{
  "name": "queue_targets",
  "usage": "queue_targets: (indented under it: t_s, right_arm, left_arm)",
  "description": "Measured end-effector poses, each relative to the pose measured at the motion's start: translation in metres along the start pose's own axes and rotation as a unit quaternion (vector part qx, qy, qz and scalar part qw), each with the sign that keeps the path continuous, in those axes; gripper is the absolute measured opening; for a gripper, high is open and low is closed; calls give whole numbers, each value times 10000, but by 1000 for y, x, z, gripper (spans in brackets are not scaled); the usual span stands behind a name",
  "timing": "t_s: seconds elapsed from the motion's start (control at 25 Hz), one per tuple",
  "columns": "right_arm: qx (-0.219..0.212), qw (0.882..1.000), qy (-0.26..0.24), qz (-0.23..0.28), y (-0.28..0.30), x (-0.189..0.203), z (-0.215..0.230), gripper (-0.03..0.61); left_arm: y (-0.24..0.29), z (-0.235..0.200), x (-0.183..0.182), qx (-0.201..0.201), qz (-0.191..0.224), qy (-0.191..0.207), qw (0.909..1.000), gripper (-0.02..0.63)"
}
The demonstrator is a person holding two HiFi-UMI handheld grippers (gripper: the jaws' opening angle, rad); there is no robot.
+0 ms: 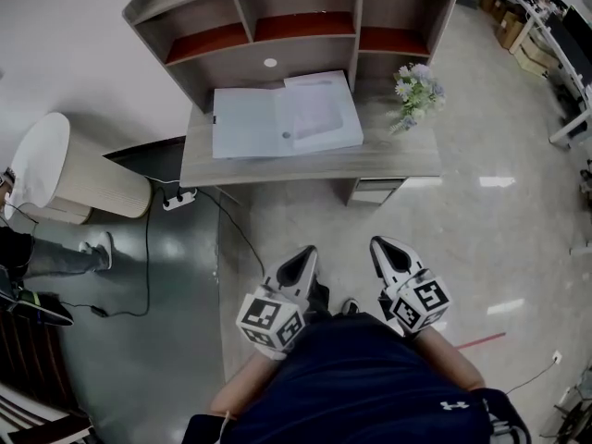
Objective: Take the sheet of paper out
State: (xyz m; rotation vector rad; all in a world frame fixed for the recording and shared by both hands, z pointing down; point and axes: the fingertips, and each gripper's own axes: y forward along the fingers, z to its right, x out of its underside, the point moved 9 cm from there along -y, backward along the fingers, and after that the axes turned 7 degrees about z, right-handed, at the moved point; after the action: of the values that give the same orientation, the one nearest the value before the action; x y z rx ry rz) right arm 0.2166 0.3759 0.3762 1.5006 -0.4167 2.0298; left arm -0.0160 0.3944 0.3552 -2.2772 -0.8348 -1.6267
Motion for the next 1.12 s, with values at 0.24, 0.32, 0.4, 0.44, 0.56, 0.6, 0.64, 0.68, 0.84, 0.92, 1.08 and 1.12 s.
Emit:
queue_targets:
  t_s: [0.24, 0.32, 0.4, 0.44, 0.56, 0.6, 0.64, 0.68, 0.84, 0.92, 1.08, 1.12]
  right_arm:
    - [186, 9997, -141, -98, 58, -14, -3, 5]
    - [244, 9995, -165, -144, 75, -16, -5, 5]
    - [278, 9993, -199, -165, 91, -18, -8, 5]
    - [295, 9992, -214, -176, 98, -18, -10, 5]
    - [345, 9989, -235, -224, 117, -17, -16, 5]
    - [353, 9988, -235, -239, 123, -17, -18, 5]
    - [359, 9988, -226, -252, 129, -16, -19, 5]
    - [367, 9987, -214, -268, 134, -15, -19, 5]
    - [422, 9983, -223, -332, 150, -15, -22, 5]
    - [435, 9983, -206, -332, 160, -15, -22, 5]
    - [439, 9983, -110, -363, 173, -10, -20, 5]
    - [460, 9982, -93, -379, 175, -10, -18, 5]
  left_arm:
    - [27, -54, -29, 218, 27, -63, 9997, 15]
    - [32, -72, -36, 265, 18, -123, 9996, 15]
    - [36, -89, -41, 294, 13, -174, 9994, 15]
    - [37, -97, -44, 313, 12, -195, 9993, 15]
    - [41, -119, -49, 373, -13, -258, 9990, 15]
    - [42, -125, -50, 384, -23, -283, 9989, 15]
    - [44, -132, -51, 390, -29, -307, 9988, 15]
    - [45, -138, -52, 392, -32, -331, 9987, 15]
    - [46, -156, -55, 362, -52, -401, 9985, 15]
    - [48, -164, -57, 350, -61, -409, 9985, 15]
    - [57, -176, -60, 335, -118, -455, 9983, 15]
    - [59, -178, -60, 343, -143, -466, 9982, 15]
